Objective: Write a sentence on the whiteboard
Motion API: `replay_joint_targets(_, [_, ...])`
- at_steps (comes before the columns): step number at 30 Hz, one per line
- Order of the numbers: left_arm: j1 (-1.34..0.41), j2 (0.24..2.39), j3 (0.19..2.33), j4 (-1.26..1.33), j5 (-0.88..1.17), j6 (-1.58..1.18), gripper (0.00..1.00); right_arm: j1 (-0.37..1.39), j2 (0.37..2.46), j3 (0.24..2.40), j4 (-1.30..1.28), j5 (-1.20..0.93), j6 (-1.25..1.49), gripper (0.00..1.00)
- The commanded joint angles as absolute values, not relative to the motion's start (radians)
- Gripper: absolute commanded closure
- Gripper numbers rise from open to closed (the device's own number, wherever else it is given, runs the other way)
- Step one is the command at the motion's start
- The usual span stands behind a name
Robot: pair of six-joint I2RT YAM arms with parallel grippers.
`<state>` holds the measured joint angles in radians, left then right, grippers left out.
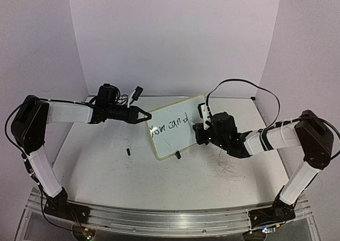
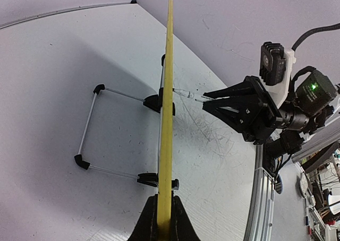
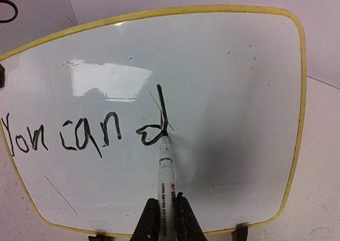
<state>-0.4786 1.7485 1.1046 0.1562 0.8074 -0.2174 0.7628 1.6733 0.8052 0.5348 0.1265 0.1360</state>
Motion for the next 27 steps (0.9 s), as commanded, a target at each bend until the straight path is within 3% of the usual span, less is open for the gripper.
replay_joint_targets(1, [-0.474,1.72,1.102,0.136,0.813,-0.188,1.0,0.759,1.666,0.784,0.468,0.129,0.14,1.0])
replay_joint_targets(16, [-0.474,1.723,1.103,0.133,0.813,-0.187,1.0,0.742,1.555,0.738,0.529,0.098,0.127,1.0])
replay_joint_targets(27, [-0.474,1.724,1.103,0.134,0.815,-0.187,1.0,0.722,1.606,0.802,0.556,0.07,0.11,1.0])
